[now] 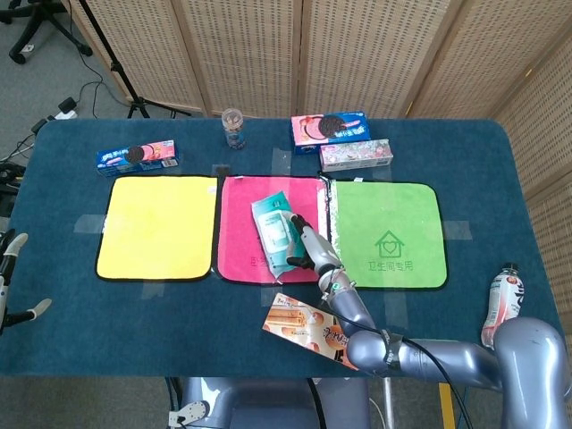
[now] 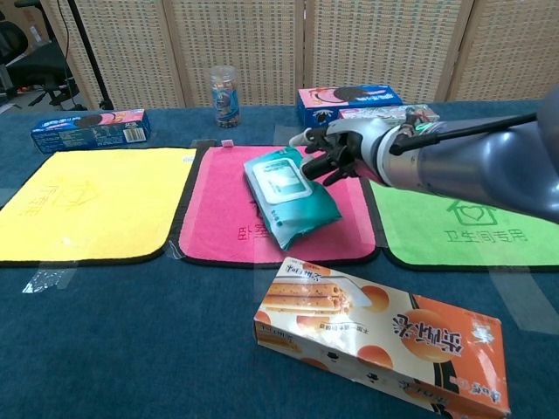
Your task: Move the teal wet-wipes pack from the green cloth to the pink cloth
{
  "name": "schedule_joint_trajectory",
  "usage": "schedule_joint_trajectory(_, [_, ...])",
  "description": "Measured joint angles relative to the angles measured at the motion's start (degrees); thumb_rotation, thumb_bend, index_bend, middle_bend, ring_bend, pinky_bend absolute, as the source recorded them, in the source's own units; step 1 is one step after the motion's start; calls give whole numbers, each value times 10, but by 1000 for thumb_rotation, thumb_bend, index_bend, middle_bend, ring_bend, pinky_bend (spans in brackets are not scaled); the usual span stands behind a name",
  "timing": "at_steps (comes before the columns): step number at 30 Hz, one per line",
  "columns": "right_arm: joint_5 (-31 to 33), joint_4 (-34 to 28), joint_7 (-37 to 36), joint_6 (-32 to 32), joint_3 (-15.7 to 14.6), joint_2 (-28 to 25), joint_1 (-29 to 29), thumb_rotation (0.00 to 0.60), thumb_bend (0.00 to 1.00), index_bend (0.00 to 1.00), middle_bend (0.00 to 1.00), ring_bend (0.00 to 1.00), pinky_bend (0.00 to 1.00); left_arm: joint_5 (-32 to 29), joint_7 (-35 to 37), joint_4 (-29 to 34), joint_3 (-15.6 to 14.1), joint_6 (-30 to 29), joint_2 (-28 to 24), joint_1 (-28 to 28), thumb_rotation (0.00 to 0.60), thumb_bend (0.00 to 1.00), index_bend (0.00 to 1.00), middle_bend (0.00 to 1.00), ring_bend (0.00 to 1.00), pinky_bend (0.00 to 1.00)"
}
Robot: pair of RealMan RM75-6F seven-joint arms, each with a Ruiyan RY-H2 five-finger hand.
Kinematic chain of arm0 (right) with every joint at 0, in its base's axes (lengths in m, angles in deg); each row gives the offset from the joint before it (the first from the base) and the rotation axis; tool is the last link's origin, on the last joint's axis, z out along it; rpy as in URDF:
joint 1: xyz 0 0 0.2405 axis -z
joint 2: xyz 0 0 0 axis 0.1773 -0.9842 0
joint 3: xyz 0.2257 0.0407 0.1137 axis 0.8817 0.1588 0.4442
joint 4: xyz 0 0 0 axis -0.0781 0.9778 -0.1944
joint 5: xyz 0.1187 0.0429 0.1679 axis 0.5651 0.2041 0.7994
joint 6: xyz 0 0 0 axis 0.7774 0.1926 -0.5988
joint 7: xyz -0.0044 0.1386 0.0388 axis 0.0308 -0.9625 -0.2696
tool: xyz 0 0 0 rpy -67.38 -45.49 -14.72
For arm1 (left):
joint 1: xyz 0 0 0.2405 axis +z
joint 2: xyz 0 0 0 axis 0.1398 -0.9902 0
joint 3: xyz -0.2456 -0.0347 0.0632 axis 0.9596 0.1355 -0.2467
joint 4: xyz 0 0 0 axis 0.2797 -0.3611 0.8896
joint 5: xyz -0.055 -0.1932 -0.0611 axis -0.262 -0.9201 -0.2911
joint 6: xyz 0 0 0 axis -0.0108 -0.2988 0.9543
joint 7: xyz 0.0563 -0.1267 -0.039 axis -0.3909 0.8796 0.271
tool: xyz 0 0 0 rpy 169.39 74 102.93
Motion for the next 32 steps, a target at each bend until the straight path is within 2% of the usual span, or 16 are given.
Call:
schedule_joint_trajectory(2, [-29, -4, 2, 13, -4, -3, 6, 600, 61, 0, 0, 0, 0, -1, 1, -1, 0, 1, 0, 0, 600, 0, 0, 0, 0, 0])
schedule_joint_trajectory(7, [-119, -22, 17, 61, -25, -18, 28, 600, 32, 0, 0, 0, 0, 0, 5, -1, 0, -2, -2, 1, 600, 0, 0, 0, 0, 0])
schedule_joint_trajectory(11, [-200, -38, 44, 105, -57, -42, 49, 600, 0, 0, 0, 0, 0, 5, 5, 0, -1, -6, -2, 3, 600, 0, 0, 0, 0, 0])
schedule_joint_trajectory(14, [-277, -45, 68, 144, -94, -66, 70, 600, 0, 0, 0, 0, 0, 11, 4, 0, -3, -9, -1, 3, 600, 0, 0, 0, 0, 0])
schedule_joint_trajectory(17, [-376, -42, 88, 204, -148, -94, 108, 600, 0, 0, 0, 0, 0, 21, -5, 1, -7, -12, 2, 4, 600, 0, 0, 0, 0, 0])
schedule_joint_trajectory(22, [-539, -8, 77, 335, -254, -146, 214, 600, 0, 0, 0, 0, 0, 28, -20, -1, -9, -17, 9, 3, 600, 0, 0, 0, 0, 0])
schedule_joint_trajectory(25, [-581, 20, 47, 384, -289, -173, 277, 600, 0, 0, 0, 0, 0, 30, -32, -2, -8, -20, 13, 2, 600, 0, 0, 0, 0, 0])
schedule_joint_trajectory(32, [-615, 77, -30, 435, -315, -204, 373, 600, 0, 0, 0, 0, 0, 39, -49, 0, -9, -35, 21, 6, 600, 0, 0, 0, 0, 0])
